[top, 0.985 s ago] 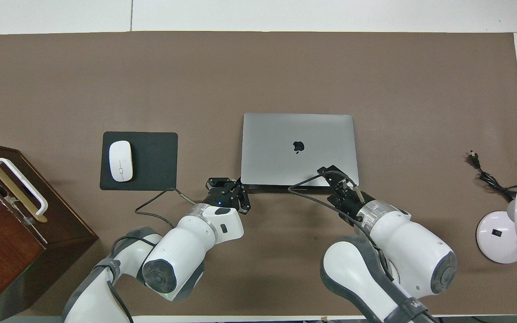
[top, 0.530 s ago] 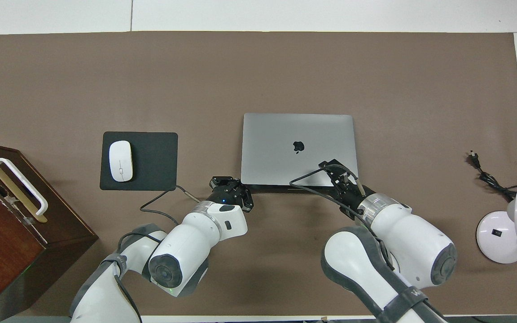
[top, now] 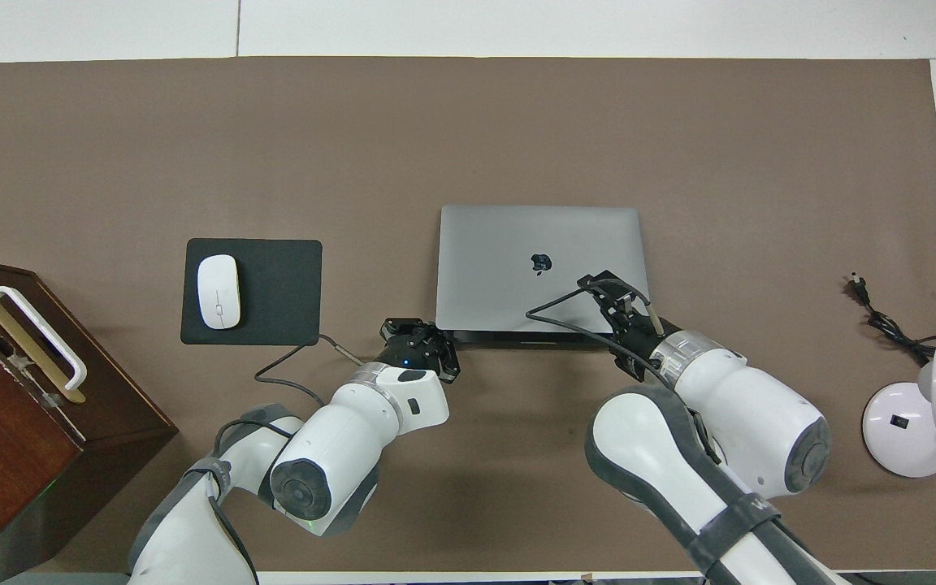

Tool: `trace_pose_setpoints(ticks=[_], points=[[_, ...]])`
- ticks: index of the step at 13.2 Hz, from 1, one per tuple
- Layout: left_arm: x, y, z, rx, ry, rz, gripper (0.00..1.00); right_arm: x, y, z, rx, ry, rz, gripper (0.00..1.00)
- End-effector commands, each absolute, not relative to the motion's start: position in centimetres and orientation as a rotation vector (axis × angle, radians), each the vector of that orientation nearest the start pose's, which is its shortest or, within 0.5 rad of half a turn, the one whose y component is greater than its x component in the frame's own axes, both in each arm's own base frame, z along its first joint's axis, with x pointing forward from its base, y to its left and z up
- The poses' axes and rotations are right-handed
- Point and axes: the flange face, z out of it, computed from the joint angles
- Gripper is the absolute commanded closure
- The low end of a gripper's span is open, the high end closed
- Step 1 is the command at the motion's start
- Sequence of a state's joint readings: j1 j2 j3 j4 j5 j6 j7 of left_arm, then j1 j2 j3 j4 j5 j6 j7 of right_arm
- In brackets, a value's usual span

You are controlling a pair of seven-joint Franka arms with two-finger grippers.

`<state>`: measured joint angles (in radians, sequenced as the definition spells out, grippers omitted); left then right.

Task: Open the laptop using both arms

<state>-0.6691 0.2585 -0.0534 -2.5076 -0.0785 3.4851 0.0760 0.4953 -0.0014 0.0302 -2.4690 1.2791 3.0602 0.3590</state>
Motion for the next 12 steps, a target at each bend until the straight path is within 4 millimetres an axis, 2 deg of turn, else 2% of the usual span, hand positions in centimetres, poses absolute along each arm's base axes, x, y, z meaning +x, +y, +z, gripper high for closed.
trace_pose_setpoints(ticks=[1, 7, 12], points=[[39.4, -33.8, 26.0, -2.983, 1.097, -1.137, 1.00, 45.9, 17.2, 32.9, -2.149, 1.271, -0.313, 0.02], [39.4, -33.7, 25.9, -2.982, 1.100, -1.132, 1.00, 46.0, 17.4, 32.9, -2.144, 1.275, -0.310, 0.02], [39.4, -33.7, 25.5, -2.982, 1.103, -1.120, 1.00, 47.3, 18.8, 33.9, -2.108, 1.271, -0.311, 0.02]])
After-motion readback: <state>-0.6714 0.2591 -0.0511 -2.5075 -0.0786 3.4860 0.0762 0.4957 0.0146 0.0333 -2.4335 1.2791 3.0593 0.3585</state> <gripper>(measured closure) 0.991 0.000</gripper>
